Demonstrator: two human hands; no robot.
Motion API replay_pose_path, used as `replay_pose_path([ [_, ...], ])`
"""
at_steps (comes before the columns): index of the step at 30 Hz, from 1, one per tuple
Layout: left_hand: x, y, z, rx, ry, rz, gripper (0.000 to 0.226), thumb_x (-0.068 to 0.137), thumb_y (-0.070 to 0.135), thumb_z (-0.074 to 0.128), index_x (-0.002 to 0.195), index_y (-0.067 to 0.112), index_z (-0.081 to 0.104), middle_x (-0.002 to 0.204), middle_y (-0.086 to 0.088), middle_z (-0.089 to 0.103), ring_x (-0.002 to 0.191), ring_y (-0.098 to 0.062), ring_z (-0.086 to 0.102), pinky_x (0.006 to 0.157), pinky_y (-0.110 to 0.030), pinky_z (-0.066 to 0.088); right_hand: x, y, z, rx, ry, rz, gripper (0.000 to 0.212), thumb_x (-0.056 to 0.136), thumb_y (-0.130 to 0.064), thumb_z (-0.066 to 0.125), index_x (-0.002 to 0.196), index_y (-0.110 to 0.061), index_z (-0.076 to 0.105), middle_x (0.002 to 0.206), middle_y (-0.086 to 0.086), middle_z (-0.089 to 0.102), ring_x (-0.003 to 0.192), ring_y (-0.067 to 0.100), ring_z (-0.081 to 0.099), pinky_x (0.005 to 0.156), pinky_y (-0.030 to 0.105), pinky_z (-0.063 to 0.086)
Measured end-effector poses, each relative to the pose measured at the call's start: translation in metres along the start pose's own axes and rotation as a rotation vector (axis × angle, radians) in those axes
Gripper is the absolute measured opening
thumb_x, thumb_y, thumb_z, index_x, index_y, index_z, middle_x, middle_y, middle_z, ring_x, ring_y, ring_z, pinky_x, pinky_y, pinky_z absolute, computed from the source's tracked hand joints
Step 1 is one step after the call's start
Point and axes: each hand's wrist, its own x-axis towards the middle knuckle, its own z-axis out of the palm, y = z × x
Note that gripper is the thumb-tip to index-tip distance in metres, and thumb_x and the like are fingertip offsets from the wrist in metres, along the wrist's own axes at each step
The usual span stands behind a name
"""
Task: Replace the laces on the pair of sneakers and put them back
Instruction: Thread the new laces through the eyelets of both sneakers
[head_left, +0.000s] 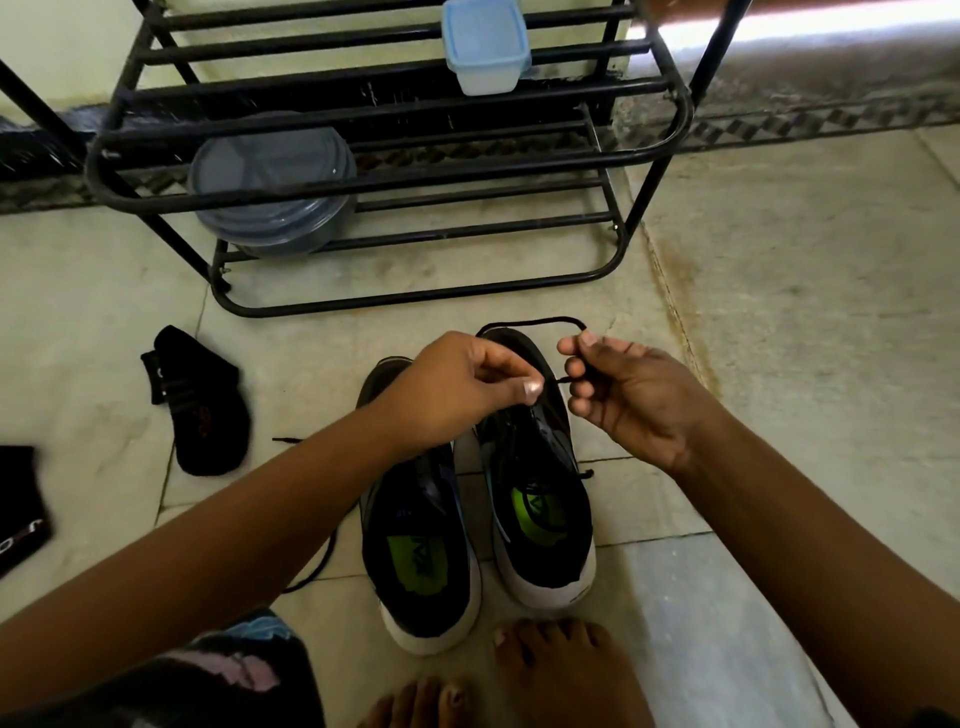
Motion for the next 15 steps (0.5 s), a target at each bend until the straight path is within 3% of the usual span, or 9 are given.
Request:
replay_pose_path([
  [4, -0.0004, -0.0008, 0.0059, -0.030, 0.035, -0.025, 0.007, 0.084, 0.016, 0.069, 0.090, 0.017, 0.073, 0.083, 0.000, 0.073, 0.077, -0.005, 0.068, 0.076, -0.012, 0.050, -0.0017, 0.0018, 0.0025, -0.029, -0.025, 0.009, 0.022, 0.097, -0.016, 0.046, 0.087, -0.004, 0.062, 0.061, 0.001, 0.053, 0.047, 0.008, 0.045, 0.045, 0.019, 0.047],
  [10, 0.0013, -0.0084, 0.0092, -0.009, 0.046, -0.062, 0.006, 0.083, 0.019, 0.071, 0.089, 0.018, 0.072, 0.081, -0.002, 0.071, 0.074, -0.007, 0.064, 0.082, -0.029, 0.053, -0.0019, 0.0011, 0.0061, -0.020, -0.059, 0.018, 0.023, 0.097, -0.015, 0.046, 0.087, -0.004, 0.063, 0.060, 0.001, 0.054, 0.046, 0.007, 0.045, 0.045, 0.019, 0.047],
  [15, 0.0027, -0.0095, 0.0105, 0.011, 0.047, -0.030, 0.005, 0.085, 0.018, 0.069, 0.085, 0.023, 0.070, 0.079, 0.000, 0.071, 0.075, -0.007, 0.065, 0.080, -0.028, 0.053, -0.0020, 0.0015, 0.0061, -0.027, -0.071, 0.029, 0.023, 0.096, -0.016, 0.046, 0.086, -0.005, 0.063, 0.061, 0.001, 0.053, 0.047, 0.007, 0.045, 0.044, 0.019, 0.046],
])
